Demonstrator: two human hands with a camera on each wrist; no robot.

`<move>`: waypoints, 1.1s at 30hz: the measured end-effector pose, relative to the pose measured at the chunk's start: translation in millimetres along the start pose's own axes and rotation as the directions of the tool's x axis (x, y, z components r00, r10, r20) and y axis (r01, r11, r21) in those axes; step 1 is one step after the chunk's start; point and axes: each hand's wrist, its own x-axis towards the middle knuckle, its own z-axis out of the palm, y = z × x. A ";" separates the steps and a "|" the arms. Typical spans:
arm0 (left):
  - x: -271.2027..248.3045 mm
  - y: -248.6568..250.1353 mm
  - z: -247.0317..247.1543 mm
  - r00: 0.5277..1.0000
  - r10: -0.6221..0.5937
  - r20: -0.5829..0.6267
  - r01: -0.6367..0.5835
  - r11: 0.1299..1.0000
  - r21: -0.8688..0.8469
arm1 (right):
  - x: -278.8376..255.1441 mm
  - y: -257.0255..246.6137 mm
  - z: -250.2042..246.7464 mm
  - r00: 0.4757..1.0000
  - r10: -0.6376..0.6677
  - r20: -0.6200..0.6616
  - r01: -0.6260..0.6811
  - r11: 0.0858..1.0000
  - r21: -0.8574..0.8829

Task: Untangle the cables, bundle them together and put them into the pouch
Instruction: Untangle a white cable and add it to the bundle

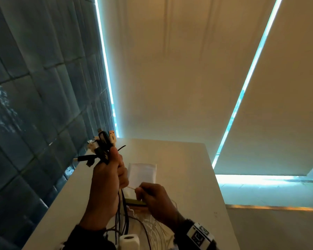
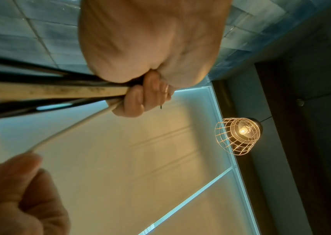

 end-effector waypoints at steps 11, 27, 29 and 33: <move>-4.4 5.9 -18.3 1.000 0.003 -0.028 -0.005 0.998 -0.062 | 24.1 83.8 8.3 0.988 0.137 -0.071 -0.153 0.928 -0.340; -4.5 -6.2 -30.7 0.976 -0.175 -0.127 0.182 0.982 0.045 | 22.1 -5.4 -12.7 0.969 -0.030 -0.244 0.053 0.995 0.088; -4.0 -5.6 -26.8 0.974 -0.210 -0.082 0.213 0.976 0.039 | 15.9 -28.3 -14.5 0.979 -0.138 -0.148 0.162 0.974 0.161; -4.2 -0.1 -18.0 0.971 -0.227 0.075 0.237 0.953 -0.188 | 10.6 -35.0 -18.2 0.977 -0.210 0.049 0.196 0.961 0.197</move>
